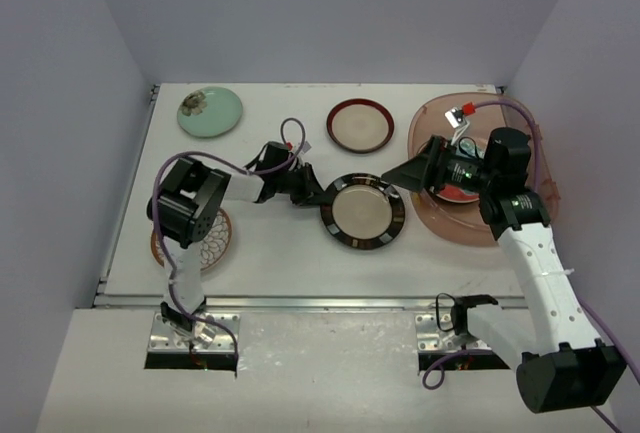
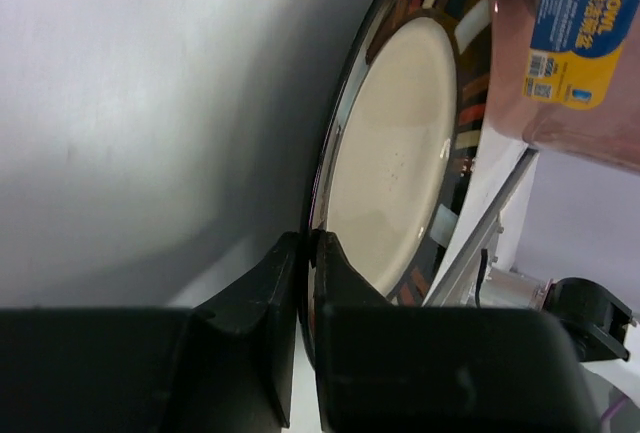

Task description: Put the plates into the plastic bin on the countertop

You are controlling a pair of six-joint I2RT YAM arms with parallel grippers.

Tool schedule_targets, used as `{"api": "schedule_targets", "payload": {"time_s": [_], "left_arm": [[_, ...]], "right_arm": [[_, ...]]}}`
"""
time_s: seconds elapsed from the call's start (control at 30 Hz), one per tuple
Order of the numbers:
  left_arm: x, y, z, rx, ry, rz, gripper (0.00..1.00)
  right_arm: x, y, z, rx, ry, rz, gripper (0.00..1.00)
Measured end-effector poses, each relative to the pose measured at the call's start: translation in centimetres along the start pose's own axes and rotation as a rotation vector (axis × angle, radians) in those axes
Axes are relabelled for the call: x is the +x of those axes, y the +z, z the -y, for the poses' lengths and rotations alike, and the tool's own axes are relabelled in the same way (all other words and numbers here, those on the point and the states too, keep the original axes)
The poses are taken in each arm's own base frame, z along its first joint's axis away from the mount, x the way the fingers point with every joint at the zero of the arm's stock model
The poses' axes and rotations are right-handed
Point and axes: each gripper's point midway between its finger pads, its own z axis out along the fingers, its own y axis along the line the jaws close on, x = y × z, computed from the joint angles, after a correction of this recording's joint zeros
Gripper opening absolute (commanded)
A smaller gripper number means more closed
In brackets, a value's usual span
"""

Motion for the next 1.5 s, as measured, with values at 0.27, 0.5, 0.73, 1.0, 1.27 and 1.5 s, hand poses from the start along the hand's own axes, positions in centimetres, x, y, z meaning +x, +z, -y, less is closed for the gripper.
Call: {"api": "schedule_targets", "payload": {"time_s": [0.27,0.5,0.73,1.0,1.27,1.5], "left_arm": [[0.4,-11.0,4.7,-0.021,0.030,0.238,0.00],[-2.3,-17.4,10.0,0.174,0.013,0.380,0.00],[-0.4,-19.4,14.2,0.396,-0.011,0.319,0.00],[0.4,-20.7,16.8,0.520,-0.001,0.276,0.00],[0.3,-21.0,17.4,0.544,0.034,0.284,0.31],[-4.5,-22.2,18.7,0.394,0.082,0.442,1.00]], "right_arm": [[0.3,1.3,3.7,0.096,0.055,-0.050,0.99],[1.1,2.0,8.1,0.240,0.071,-0.107,0.98],[1.8,2.4,8.5,0.204,0.057,-0.166,0.94],[1.9,3.1,6.6,0.070,0.092,-0.185,0.11],[2.3,3.9,5.0,-0.103,0.184,-0.145,0.00],[1.5,2.9,4.8,-0.093,0.280,-0.111,0.00]]}}
